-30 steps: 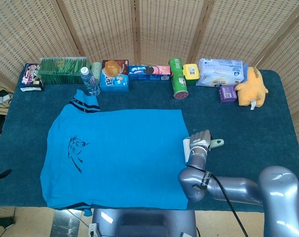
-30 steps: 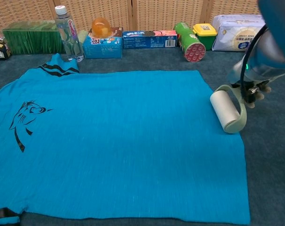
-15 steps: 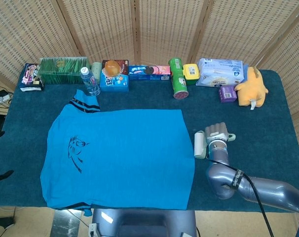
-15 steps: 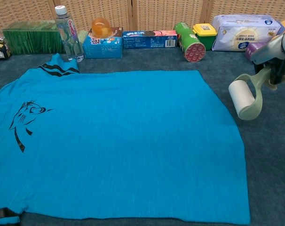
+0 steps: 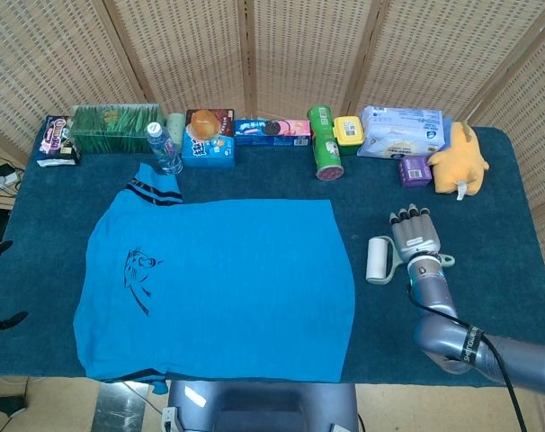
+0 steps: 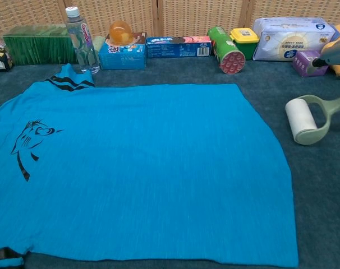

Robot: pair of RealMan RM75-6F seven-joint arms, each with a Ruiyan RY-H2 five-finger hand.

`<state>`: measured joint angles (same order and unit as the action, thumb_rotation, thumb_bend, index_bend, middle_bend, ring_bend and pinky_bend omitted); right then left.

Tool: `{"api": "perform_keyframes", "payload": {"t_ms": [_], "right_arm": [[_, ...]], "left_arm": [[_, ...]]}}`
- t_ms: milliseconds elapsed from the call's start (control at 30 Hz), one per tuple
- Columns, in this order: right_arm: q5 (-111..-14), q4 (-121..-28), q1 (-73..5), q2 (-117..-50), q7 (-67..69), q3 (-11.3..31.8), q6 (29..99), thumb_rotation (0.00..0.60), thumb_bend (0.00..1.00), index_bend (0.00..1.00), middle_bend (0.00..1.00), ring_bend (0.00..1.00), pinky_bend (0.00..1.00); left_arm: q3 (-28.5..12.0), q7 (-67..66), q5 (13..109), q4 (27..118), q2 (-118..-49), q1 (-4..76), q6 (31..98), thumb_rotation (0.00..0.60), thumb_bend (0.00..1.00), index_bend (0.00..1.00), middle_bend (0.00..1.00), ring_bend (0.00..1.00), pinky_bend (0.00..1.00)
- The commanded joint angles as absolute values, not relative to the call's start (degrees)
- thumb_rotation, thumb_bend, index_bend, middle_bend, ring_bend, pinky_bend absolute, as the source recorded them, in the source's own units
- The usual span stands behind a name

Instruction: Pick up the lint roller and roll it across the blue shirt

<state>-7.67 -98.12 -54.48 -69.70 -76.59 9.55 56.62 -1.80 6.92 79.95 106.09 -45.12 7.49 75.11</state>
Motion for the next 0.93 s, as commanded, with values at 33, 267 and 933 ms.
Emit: {"api": "perform_keyframes", "payload": {"t_ms": [33, 267, 933], "right_arm": [[-12.44, -99.92, -52.77, -67.11, -72.37, 7.98, 56.58, 0.6, 0.0, 0.0, 0.0, 0.0, 0.11], [-36.73, -106.72, -41.81, -59.76, -54.36, 4.26, 61.37, 0.6, 0.0, 0.0, 0.0, 0.0, 0.1], [-82.82, -85.7, -17.9, -68.48, -11.31, -3.68, 86.94, 0.6, 0.0, 0.0, 0.0, 0.0, 0.09]], "left_arm": [[-1.71, 7.13, 80.18, 106.04, -45.07, 7.43, 75.2, 0.6, 0.13, 0.0, 0.0, 0.0, 0.08], [-1.41, 7.61, 81.42, 105.89, -45.04, 6.95, 76.25, 0.6, 0.13, 0.0, 0.0, 0.0, 0.08], [-0.43, 5.44, 83.77, 106.11, -46.18, 4.82, 80.21, 0.6, 0.13, 0.0, 0.0, 0.0, 0.08]]}}
